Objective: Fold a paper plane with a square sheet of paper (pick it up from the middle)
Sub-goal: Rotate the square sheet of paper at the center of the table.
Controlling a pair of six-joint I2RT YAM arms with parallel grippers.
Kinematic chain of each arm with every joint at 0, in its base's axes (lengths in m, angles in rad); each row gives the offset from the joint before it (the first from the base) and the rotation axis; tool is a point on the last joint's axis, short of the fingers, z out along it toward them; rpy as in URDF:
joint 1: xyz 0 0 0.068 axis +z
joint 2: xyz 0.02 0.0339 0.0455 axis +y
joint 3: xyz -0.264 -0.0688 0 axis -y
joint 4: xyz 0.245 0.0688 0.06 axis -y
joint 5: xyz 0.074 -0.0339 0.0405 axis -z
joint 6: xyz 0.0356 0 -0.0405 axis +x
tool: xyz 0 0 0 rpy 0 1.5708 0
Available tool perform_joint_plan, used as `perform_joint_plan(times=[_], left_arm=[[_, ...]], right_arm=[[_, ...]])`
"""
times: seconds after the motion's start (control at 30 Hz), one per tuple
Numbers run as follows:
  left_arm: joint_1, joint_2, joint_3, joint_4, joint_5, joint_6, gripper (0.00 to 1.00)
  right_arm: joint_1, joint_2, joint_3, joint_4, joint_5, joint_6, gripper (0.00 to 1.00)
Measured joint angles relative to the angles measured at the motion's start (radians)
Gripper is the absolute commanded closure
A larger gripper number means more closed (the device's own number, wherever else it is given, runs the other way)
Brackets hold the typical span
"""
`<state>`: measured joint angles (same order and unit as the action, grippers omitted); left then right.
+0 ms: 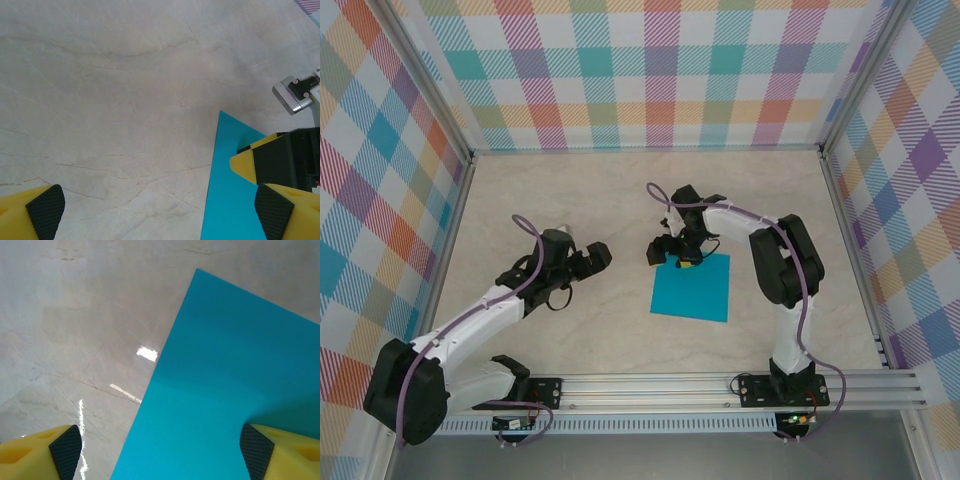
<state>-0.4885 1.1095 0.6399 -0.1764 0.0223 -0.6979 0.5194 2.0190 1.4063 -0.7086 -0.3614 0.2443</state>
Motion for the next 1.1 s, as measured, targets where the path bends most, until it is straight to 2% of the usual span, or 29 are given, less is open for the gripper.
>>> perform_joint_plan(times=[0.17, 0.33, 0.47, 0.67, 1.1], left_arm=[[0.000, -0.031, -0.018, 0.000, -0.018, 0.003, 0.00], [0.000, -0.061, -0.035, 0.004, -0.040, 0.003, 0.00], [0.000, -0.071, -0.037, 0.004, -0.047, 0.002, 0.00], [0.000, -0.069, -0.037, 0.003, -0.045, -0.011, 0.00], [0.000, -0.006, -0.037, -0.004, -0.008, -0.039, 0.00]], right_arm=[[0.009, -0.061, -0.026, -0.010, 0.061, 0.029, 0.12], [0.011, -0.232, -0.139, 0.019, 0.131, 0.185, 0.12], [0.011, -0.297, -0.245, 0.063, 0.168, 0.319, 0.12], [0.011, -0.290, -0.280, 0.087, 0.180, 0.393, 0.13], [0.012, -0.202, -0.272, 0.101, 0.192, 0.380, 0.14]])
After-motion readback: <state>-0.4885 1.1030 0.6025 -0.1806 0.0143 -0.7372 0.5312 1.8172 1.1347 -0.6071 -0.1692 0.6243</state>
